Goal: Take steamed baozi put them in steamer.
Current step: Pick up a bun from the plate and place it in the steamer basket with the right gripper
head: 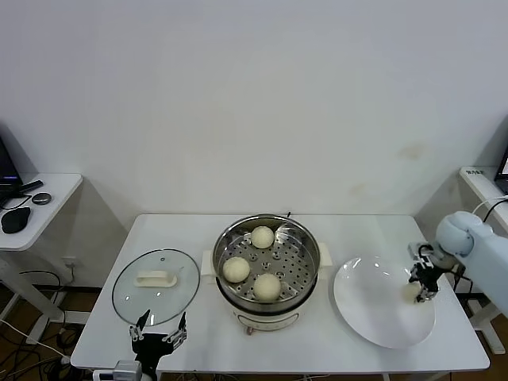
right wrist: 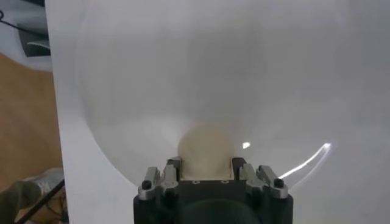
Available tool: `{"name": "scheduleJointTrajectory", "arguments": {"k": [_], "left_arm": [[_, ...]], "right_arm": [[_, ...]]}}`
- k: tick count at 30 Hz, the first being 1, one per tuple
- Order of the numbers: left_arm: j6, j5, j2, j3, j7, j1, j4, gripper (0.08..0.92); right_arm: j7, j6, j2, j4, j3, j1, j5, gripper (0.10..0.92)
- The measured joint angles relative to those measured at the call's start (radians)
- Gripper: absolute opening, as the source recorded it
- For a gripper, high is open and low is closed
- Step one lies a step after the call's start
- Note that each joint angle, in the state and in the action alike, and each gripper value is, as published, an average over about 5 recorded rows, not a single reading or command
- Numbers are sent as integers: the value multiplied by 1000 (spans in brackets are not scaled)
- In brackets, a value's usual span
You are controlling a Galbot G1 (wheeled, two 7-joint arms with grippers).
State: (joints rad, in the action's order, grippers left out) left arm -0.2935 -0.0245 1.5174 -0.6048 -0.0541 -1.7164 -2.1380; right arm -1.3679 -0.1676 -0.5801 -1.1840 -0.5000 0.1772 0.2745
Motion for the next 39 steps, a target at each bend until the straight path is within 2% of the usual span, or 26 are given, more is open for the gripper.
{"name": "scheduleJointTrajectory", "arguments": {"k": [8,15,21,29,39], "left_arm": [[1,-35,-10,8,5,2,-21,823],[2,-47,-14,13,9,-1,-49,823],[3,-50,-16,18,8,5,-65,823],[2,-47,-19,16,8,12,-68,823],[2,-37,-15,9,7,24,-59,823]], "right_arm": [[-3,-97,-26,-110,-245,-315,-221,501],[3,-208,-137,-173,-465,-620,-439,501],[20,-290,-245,-187,-590,-756,-562,501],[59,-368,-386,-169,-690,-794,-619,502],[106,-425,-501,-126,-746,-744,-599,504]]}}
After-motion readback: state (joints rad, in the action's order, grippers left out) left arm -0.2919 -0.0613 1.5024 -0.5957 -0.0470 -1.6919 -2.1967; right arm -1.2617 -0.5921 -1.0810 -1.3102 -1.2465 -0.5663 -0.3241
